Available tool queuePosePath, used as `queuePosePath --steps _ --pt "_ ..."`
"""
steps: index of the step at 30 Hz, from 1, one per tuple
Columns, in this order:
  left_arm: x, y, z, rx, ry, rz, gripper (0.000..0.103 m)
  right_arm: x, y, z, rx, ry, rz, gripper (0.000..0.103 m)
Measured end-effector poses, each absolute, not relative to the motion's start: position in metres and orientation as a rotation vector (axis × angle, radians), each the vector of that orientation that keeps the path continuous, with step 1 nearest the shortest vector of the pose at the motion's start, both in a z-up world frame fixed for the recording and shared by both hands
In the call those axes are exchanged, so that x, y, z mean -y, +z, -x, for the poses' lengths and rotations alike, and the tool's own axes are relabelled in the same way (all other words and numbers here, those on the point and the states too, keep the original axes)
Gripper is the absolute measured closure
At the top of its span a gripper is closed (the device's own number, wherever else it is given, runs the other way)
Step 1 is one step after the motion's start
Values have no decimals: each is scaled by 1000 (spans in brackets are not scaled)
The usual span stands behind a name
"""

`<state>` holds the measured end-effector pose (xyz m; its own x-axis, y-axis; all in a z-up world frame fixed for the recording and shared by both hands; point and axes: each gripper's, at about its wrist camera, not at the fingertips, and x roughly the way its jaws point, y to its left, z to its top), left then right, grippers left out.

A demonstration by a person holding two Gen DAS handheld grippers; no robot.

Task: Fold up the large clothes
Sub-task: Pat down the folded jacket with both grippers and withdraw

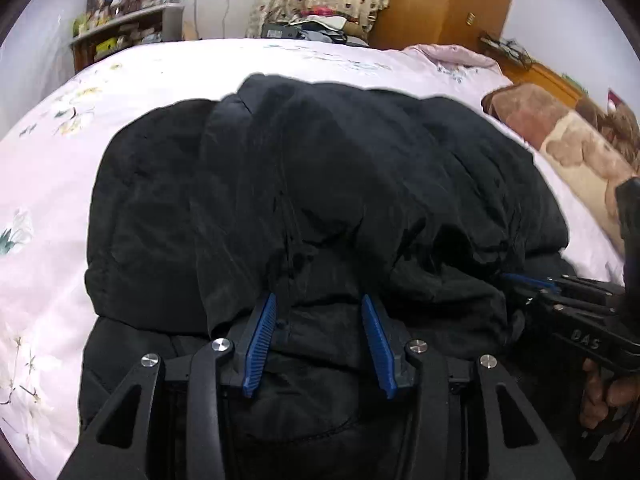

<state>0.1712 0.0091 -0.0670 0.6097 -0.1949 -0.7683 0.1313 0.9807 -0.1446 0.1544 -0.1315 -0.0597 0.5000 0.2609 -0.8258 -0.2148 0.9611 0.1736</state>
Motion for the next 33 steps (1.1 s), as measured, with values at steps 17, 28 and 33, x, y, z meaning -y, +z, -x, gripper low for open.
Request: queuePosePath --steps 17,28,33 --pt "-19 -75 -153 -940 -184 130 55 149 -63 -159 -1008 276 -19 93" --pt "-16 -39 -137 -940 -146 124 56 165 -39 -143 -990 253 -26 92" --pt "-21 -2 -96 -883 -116 139 56 178 2 -97 -919 246 -41 88"
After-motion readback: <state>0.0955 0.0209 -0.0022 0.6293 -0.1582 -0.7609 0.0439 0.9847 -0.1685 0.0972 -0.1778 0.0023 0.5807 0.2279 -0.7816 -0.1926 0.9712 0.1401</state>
